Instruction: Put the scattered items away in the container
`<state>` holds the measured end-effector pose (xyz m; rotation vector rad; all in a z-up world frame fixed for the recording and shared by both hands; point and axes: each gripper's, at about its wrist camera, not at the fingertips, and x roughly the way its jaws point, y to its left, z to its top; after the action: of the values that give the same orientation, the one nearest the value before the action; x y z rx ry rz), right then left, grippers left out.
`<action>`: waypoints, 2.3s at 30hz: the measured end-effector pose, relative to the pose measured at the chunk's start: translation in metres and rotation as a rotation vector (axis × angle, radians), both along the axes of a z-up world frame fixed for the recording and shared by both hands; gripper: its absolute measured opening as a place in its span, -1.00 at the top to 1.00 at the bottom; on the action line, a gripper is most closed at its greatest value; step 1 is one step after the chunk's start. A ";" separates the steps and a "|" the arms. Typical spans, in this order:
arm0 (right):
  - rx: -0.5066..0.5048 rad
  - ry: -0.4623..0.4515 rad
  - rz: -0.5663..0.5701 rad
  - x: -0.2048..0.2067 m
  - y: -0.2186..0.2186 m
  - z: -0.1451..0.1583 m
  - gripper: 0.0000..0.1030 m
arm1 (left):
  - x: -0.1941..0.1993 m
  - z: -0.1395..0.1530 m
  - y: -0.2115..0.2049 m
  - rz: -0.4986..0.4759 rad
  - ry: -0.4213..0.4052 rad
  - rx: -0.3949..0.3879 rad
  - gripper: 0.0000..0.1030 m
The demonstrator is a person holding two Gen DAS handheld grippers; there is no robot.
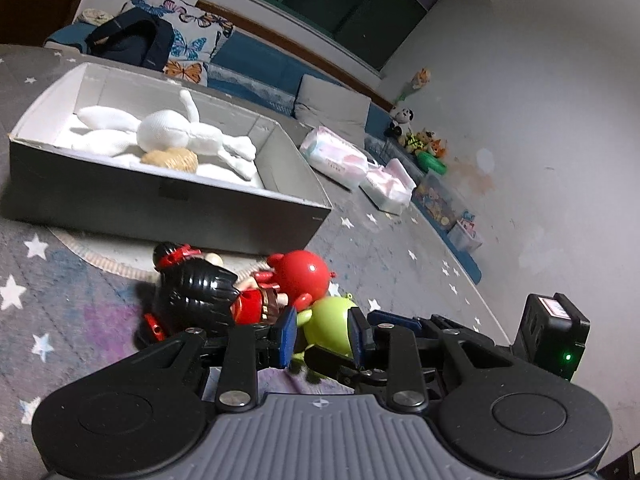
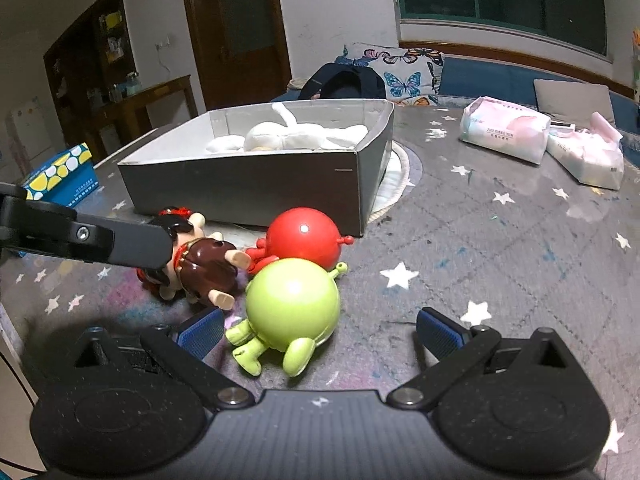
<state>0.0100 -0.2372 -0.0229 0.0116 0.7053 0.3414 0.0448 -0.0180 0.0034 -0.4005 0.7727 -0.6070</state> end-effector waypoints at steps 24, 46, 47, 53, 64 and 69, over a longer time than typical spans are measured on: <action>0.003 -0.005 0.012 -0.003 0.003 -0.007 -1.00 | 0.007 -0.014 -0.011 -0.028 0.060 0.018 0.41; -0.045 -0.037 0.015 -0.015 0.007 -0.002 -0.77 | 0.016 -0.019 -0.025 -0.067 0.082 0.005 0.40; -0.045 -0.040 0.016 -0.016 0.006 0.000 -0.71 | 0.017 -0.019 -0.026 -0.069 0.086 0.004 0.40; -0.031 -0.037 0.029 -0.019 0.006 0.005 -0.41 | 0.021 -0.023 -0.029 -0.069 0.106 -0.001 0.38; 0.004 -0.017 0.038 -0.019 0.005 0.006 -0.04 | 0.024 -0.023 -0.028 -0.060 0.111 -0.020 0.40; 0.006 -0.015 0.037 -0.022 0.008 0.007 0.06 | 0.022 -0.024 -0.030 -0.071 0.099 -0.019 0.43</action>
<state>-0.0123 -0.2297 -0.0161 0.0017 0.6903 0.3789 0.0669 -0.0480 -0.0203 -0.4249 0.8790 -0.6650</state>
